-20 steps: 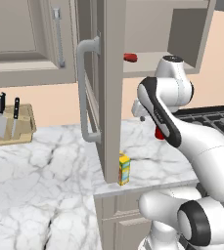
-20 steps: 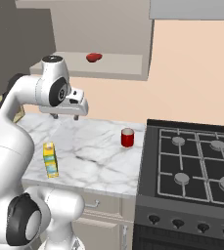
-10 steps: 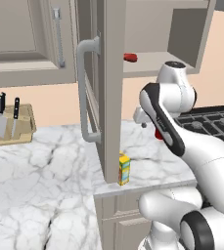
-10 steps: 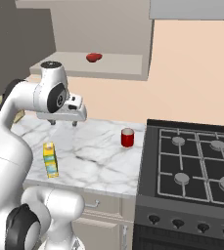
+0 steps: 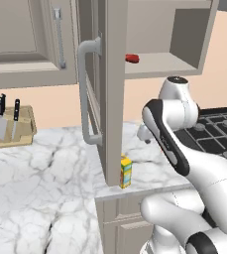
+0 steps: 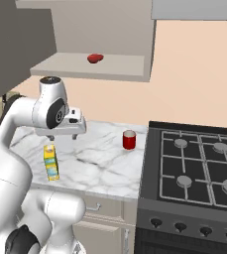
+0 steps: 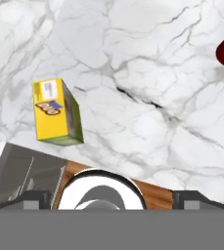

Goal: Pick the cereal and cereal from the counter and place them in the cabinets closest to them.

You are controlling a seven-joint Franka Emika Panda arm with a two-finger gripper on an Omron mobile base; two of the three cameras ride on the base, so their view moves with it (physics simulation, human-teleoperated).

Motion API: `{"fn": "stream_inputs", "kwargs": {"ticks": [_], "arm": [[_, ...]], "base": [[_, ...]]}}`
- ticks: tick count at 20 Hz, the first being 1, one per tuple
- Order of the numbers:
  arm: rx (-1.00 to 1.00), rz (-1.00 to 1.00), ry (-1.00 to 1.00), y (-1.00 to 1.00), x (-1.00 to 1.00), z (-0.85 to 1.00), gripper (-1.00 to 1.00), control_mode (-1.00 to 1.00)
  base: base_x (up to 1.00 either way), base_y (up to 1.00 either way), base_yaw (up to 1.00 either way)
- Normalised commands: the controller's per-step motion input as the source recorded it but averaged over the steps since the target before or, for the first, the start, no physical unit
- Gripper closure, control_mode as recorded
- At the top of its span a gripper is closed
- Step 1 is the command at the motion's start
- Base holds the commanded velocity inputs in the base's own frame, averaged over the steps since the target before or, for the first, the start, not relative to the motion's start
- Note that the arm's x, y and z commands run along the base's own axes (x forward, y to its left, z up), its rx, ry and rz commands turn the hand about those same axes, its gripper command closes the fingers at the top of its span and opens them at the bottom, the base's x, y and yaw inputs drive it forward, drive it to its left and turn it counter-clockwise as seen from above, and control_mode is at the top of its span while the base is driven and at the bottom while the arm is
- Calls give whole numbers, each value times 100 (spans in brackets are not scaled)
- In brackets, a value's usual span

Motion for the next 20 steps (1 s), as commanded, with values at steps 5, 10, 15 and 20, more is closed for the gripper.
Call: {"fn": "stream_inputs", "kwargs": {"ticks": [5, 10, 15, 20], "arm": [[-2, 12, 4, 0, -8, -41, -100, -100], [0, 11, 1, 4, 6, -36, -100, -100], [2, 9, 0, 13, 12, -35, -100, -100], [3, 6, 0, 22, 14, -34, -100, -100]], "base": [[0, 0, 0], [0, 0, 0], [0, 0, 0], [0, 0, 0]]}}
